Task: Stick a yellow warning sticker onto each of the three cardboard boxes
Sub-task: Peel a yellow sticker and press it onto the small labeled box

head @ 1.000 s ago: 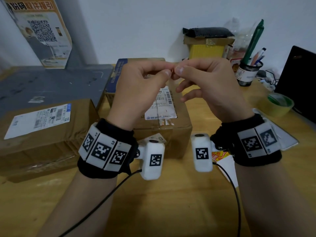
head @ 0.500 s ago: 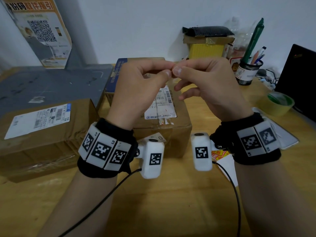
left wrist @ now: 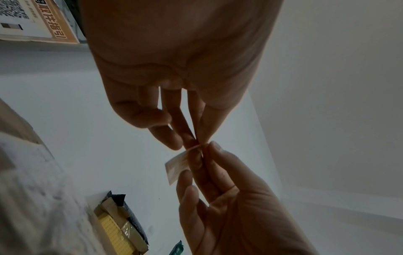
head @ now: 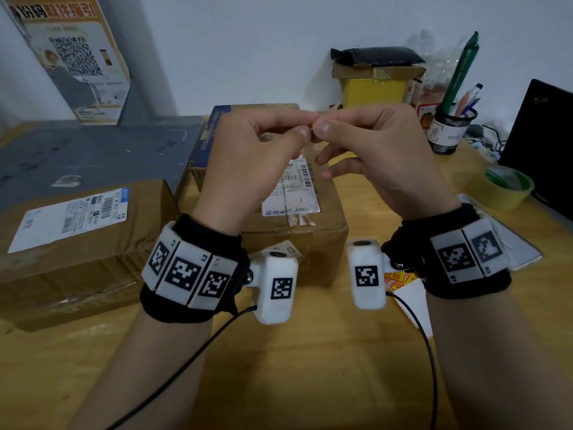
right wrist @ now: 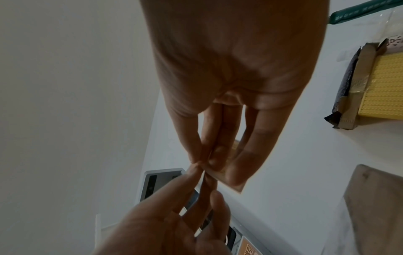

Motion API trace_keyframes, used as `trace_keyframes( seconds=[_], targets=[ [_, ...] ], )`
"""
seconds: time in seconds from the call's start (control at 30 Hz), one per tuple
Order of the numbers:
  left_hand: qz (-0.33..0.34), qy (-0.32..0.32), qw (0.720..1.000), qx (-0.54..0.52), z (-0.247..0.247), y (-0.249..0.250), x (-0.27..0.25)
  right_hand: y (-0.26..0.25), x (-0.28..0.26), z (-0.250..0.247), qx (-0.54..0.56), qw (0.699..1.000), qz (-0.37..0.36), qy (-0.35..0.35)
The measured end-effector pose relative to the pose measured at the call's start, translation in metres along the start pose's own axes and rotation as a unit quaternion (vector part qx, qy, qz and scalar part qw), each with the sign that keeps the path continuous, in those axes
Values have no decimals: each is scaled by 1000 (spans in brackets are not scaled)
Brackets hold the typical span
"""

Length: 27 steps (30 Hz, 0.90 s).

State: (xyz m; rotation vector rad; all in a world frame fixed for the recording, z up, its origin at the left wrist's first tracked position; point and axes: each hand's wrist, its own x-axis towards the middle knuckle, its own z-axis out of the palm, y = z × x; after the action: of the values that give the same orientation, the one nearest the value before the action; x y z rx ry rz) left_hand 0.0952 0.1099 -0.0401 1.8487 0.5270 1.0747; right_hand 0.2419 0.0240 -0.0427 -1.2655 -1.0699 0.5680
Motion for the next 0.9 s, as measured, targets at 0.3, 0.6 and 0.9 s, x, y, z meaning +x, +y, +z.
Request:
trace_keyframes(
  seconds=[0.3, 0.6, 0.9],
  targets=[
    [-1, 1, 1000, 10, 0, 0, 0, 0, 0, 0, -6, 1000, -5, -3],
    [-16, -1, 1000, 16, 1, 1, -1, 2, 1, -1, -8, 999, -32, 11],
    [-29, 6, 1000, 5, 1, 0, 0, 5, 2, 0, -53, 996, -66, 18]
  ],
)
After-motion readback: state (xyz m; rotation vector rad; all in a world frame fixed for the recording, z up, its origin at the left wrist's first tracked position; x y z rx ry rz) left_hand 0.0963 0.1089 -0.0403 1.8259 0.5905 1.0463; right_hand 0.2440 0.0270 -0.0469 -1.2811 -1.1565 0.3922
